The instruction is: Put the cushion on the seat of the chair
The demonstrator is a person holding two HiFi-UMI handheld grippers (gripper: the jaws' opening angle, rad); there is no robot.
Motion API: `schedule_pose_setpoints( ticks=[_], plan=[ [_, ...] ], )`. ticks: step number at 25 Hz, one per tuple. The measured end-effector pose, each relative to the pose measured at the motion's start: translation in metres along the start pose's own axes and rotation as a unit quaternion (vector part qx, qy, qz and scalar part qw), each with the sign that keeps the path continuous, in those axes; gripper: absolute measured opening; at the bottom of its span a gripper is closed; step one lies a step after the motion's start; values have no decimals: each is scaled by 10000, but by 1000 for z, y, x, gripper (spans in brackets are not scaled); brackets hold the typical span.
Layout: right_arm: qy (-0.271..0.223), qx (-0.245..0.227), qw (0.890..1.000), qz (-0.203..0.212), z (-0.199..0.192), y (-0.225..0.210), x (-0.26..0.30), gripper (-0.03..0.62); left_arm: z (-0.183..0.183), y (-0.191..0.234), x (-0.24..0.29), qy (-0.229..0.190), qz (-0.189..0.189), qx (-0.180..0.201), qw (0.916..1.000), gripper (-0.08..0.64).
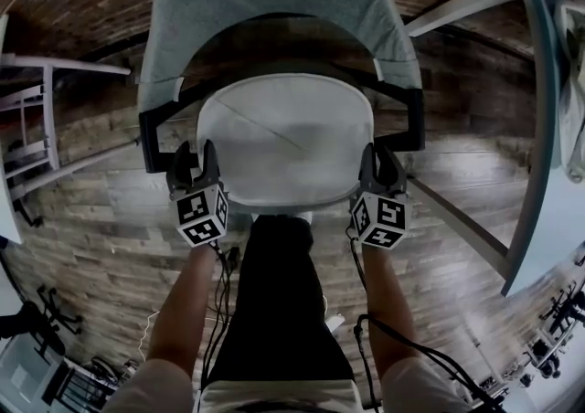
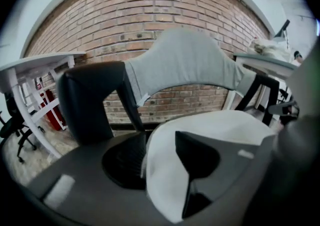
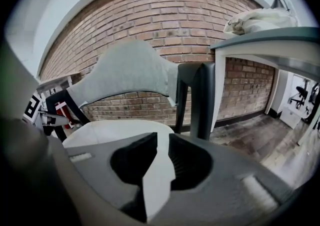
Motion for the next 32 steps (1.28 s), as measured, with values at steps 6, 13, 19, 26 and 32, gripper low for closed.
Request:
schedule_pose_setpoints(
  ticks=[6, 13, 19, 26, 32],
  plan=[
    [-119, 60, 9997, 186, 25, 20, -33, 69, 23, -2, -39, -131, -176, -23, 9998, 152],
    [-267, 163, 9980, 555, 89, 49, -93, 69, 85, -7, -116, -302, -482, -129, 9983, 150],
    [-567, 301, 9935, 944, 161, 79, -153, 66, 148, -18, -186, -578, -803, -68, 9951, 150],
    [-870, 545, 9862, 1295, 245, 111, -232, 63, 222, -32, -270, -793, -1163, 27, 9900, 105],
    [-1212, 378, 9812, 1454, 312, 123, -287, 26, 284, -54, -331, -1150, -1536, 92, 9814, 60]
  ],
)
Point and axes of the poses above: the fingertips, and each gripper's own axes: x forward along the fingers, y to its left, z out of its top, the point moved 1 cm from there along -x, backward along the fingers, and after that the axes turned 6 degrees about z, right-handed, at the moved point
